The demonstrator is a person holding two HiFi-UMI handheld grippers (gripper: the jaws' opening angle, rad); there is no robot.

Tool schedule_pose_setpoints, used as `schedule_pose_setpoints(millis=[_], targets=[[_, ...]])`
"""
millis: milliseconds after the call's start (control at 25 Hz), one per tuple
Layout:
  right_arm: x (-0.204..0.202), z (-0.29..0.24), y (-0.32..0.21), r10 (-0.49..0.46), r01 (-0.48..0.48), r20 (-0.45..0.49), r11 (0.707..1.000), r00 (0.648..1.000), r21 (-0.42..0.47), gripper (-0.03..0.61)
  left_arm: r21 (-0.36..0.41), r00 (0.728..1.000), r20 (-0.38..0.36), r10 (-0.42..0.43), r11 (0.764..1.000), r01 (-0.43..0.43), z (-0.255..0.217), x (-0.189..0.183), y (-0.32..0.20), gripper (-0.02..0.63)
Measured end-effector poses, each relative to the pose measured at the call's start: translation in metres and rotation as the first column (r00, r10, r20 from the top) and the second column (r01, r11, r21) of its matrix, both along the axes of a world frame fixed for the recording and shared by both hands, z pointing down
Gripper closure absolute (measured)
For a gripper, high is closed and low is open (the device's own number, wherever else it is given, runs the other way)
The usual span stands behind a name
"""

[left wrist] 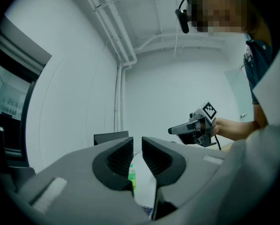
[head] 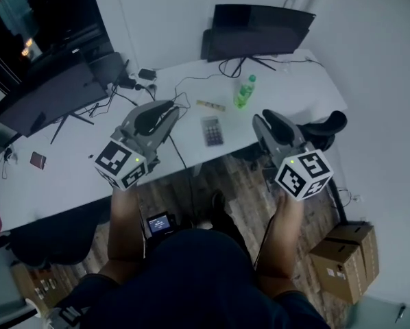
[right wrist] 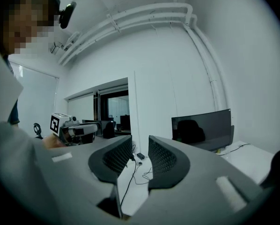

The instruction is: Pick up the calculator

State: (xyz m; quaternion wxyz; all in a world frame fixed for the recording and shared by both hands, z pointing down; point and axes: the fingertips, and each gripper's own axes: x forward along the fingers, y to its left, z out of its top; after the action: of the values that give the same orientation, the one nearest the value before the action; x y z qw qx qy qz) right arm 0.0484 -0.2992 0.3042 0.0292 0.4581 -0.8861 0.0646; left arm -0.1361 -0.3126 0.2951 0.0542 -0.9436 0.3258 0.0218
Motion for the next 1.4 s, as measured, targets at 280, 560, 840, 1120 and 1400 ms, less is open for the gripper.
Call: schedule_pose_setpoints(millis=[280,560,840,1120,1400], targets=[[-0.016,0.001,-0.052,-0.111,0.111,0.016,0.994,0.994,-0.005,0.483,-0.021,0.995,0.014,-0.101,0.995,0.101,0.007,-0.013,-0.030,0.557],[-0.011,0.016,-0.097,-0.176,0.176,0.020,0.984,0.984,-0.039,0.483,-0.057,0.988,0.028,-0.150,0.987,0.152,0.026,0.000,-0.064,0.557],[0.001,0.040,-0.132,-0.208,0.210,0.027,0.974,0.978,-0.088,0.483,-0.118,0.983,0.035,-0.178,0.976,0.181,0.054,0.015,-0.096,0.555],[0.012,0.065,-0.157,-0.223,0.225,0.030,0.965,0.974,-0.136,0.483,-0.199,0.982,0.045,-0.183,0.962,0.188,0.094,0.030,-0.126,0.551],[0.023,0.093,-0.173,-0.223,0.226,0.035,0.955,0.974,-0.192,0.483,-0.283,0.984,0.050,-0.170,0.943,0.177,0.137,0.046,-0.150,0.531]])
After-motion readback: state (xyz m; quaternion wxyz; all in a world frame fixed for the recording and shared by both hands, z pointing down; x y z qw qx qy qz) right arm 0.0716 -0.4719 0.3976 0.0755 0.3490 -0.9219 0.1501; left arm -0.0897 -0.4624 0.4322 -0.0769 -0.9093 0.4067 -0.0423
